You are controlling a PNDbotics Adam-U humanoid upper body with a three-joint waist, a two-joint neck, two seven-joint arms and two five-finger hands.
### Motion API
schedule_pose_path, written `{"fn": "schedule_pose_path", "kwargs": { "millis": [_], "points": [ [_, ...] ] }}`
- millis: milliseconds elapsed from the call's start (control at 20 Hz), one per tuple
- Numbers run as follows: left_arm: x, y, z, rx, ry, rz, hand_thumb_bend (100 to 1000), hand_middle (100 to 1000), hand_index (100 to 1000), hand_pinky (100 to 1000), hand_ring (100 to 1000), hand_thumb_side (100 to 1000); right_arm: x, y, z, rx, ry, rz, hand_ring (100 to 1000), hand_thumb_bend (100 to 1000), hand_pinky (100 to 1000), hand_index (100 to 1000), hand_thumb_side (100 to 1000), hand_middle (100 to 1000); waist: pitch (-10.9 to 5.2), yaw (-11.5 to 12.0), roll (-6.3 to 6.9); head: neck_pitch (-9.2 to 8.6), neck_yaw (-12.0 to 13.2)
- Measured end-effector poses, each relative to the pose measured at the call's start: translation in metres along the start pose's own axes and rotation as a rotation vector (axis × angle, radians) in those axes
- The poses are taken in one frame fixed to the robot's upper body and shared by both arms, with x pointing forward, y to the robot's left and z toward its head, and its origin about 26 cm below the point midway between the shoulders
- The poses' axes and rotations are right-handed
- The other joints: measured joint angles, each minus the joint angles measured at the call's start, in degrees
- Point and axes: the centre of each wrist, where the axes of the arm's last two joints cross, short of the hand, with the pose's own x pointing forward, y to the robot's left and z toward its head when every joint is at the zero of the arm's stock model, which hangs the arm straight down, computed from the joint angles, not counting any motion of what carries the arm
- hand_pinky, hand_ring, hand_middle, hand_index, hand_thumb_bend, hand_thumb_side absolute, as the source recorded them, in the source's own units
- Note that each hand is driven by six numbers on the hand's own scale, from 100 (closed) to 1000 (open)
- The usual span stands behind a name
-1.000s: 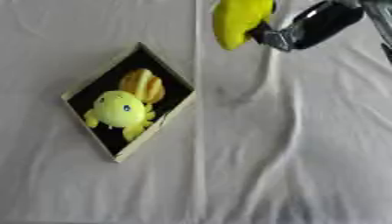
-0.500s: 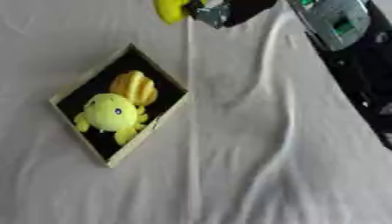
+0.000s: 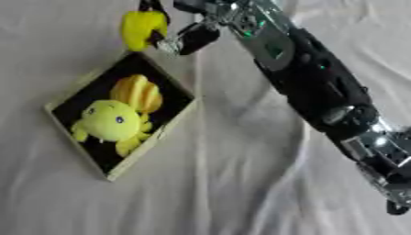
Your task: Pick up objects on the table and place them in the box.
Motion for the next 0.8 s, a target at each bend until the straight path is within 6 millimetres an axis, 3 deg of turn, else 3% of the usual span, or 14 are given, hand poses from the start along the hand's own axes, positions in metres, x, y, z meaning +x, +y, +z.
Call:
{"fn": "schedule_pose_path", "kwargs": {
  "millis": [250, 550, 700, 800],
  "points": [
    [0.001, -0.007, -0.005, -0.025, -0.017, 0.039, 100, 717, 882, 738, 754, 316, -0.005, 0.022, -0.004, 0.043, 0.004, 0.060, 769, 100, 850, 573, 194, 401, 0.17, 1.0, -0.17, -0.02, -1.1],
    [0.001, -0.011, -0.005, -0.014, -0.007, 0.068, 100, 713, 877, 734, 752, 330, -0.006, 0.034, -0.006, 0.054, -0.004, 0.102, 787, 100, 853, 632, 169, 456, 0.34, 2.4, -0.56, -0.21, -2.4],
    [0.001, -0.011, -0.003, -0.008, 0.003, 0.070, 100, 713, 877, 733, 751, 340, -0.005, 0.036, -0.007, 0.066, -0.019, 0.125, 853, 100, 875, 825, 202, 658, 0.38, 2.4, -0.67, -0.24, -2.6],
    [0.001, -0.010, -0.001, -0.005, 0.013, 0.068, 100, 712, 878, 732, 751, 340, -0.004, 0.037, -0.008, 0.078, -0.032, 0.137, 904, 100, 910, 908, 209, 761, 0.38, 2.3, -0.65, -0.24, -2.6]
  ]
}}
